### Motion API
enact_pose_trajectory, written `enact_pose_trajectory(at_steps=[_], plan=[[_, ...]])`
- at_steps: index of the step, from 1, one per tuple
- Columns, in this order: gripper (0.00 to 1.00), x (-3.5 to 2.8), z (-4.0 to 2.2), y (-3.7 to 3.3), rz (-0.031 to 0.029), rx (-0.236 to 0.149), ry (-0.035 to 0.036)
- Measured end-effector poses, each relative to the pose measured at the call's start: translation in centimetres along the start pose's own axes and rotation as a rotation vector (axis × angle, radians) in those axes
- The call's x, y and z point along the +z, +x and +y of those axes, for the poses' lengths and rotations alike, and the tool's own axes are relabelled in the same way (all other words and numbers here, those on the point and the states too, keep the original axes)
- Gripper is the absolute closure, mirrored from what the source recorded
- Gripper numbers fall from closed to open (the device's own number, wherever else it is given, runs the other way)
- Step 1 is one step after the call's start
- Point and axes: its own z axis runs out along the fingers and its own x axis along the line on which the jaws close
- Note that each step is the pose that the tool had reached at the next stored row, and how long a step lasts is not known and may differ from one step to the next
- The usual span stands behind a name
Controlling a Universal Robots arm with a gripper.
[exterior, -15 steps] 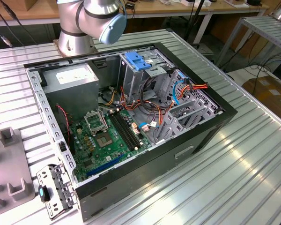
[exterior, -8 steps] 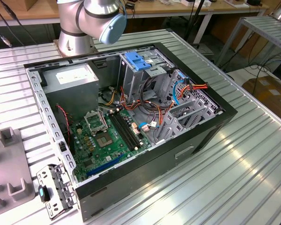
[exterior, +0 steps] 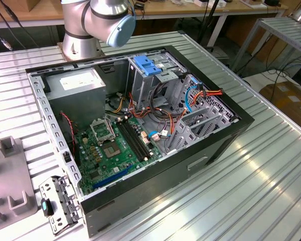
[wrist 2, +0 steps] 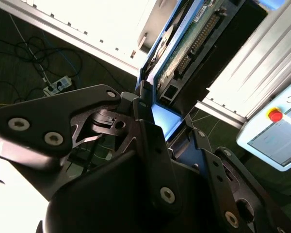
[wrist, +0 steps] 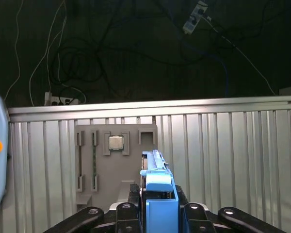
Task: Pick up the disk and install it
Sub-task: 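Pick up the disk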
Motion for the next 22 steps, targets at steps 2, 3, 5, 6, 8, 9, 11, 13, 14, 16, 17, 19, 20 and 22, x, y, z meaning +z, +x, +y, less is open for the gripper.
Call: enact_pose_trajectory(at_steps=[2,3,5,6,8,9,11,13,14,16,17,19,20,22], plan=[[0.63,0.0,-0.15,-0.01,0.0,0.0,0.0],[0.63,-0.01,-0.22,-0.01,0.0,0.0,-0.0001],[0.63,-0.01,-0.35,-0.02,0.0,0.0,0.0],[0.63,-0.01,-0.41,-0.02,0.0,0.0,0.0],[0.63,-0.01,-0.52,-0.03,0.0,0.0,0.0],[0.63,-0.02,-0.58,-0.03,0.0,0.0,0.0],[0.63,-0.02,-0.86,-0.05,0.0,0.0,-0.0001],[0.63,-0.03,-1.12,-0.06,0.0,0.0,0.0],[0.63,-0.03,-1.21,-0.06,0.0,0.0,0.0],[0.63,-0.03,-1.37,-0.07,0.0,0.0,0.0],[0.63,-0.04,-1.45,-0.08,0.0,0.0,0.0],[0.63,-0.04,-1.63,-0.08,0.0001,0.0,-0.0001],[0.63,-0.04,-1.75,-0.09,0.0,0.0,0.0],[0.63,-0.05,-1.89,-0.1,0.0,0.0,0.0]])
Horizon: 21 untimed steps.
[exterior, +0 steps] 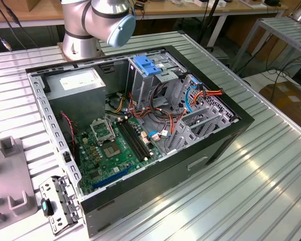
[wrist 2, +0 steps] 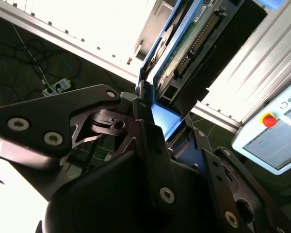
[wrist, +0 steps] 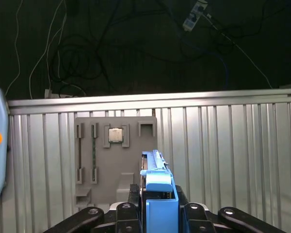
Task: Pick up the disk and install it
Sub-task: 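Pick up the disk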
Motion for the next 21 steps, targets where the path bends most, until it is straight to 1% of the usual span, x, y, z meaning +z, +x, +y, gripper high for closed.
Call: enact_pose_trajectory(at_steps=[2,7,9,18,21], plan=[[0.63,-0.01,-0.18,-0.01,0.0,0.0,-0.0001],[0.63,-0.02,-0.98,-0.05,0.0,0.0,0.0001],[0.63,-0.03,-1.16,-0.06,0.0,0.0,-0.0001],[0.63,-0.06,-2.58,-0.13,0.0,0.0,0.0],[0.63,-0.07,-2.9,-0.15,0.0,0.0,0.0]])
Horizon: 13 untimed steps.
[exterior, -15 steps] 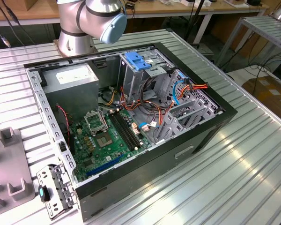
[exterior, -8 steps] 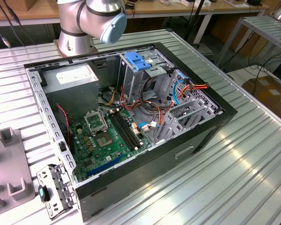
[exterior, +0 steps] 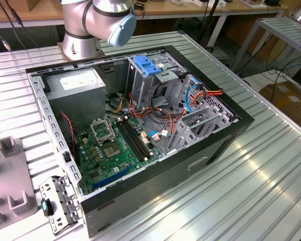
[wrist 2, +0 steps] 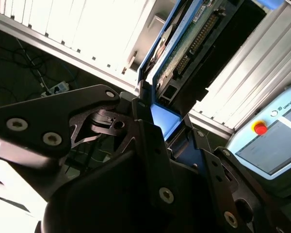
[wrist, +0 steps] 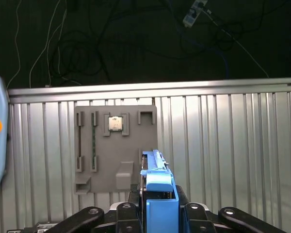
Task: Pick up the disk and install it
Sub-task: 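Pick up the disk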
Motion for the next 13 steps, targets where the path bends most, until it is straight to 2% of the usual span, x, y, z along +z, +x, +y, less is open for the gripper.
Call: enact_pose_trajectory(at_steps=[13], plan=[[0.63,-0.04,-1.79,-0.09,0.0,0.0,0.0]])
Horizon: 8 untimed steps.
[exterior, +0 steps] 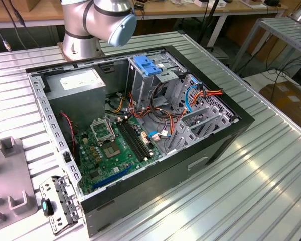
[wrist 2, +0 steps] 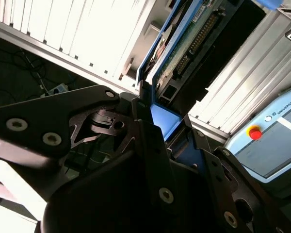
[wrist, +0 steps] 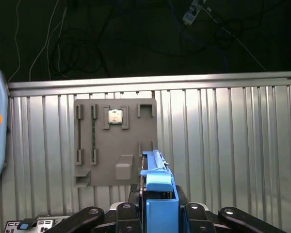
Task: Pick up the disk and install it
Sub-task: 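Pick up the disk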
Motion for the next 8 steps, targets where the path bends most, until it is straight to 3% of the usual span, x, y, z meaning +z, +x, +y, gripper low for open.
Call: enact_pose_trajectory(at_steps=[8], plan=[[0.63,-0.02,-1.09,-0.06,-0.0001,0.0,0.0001]])
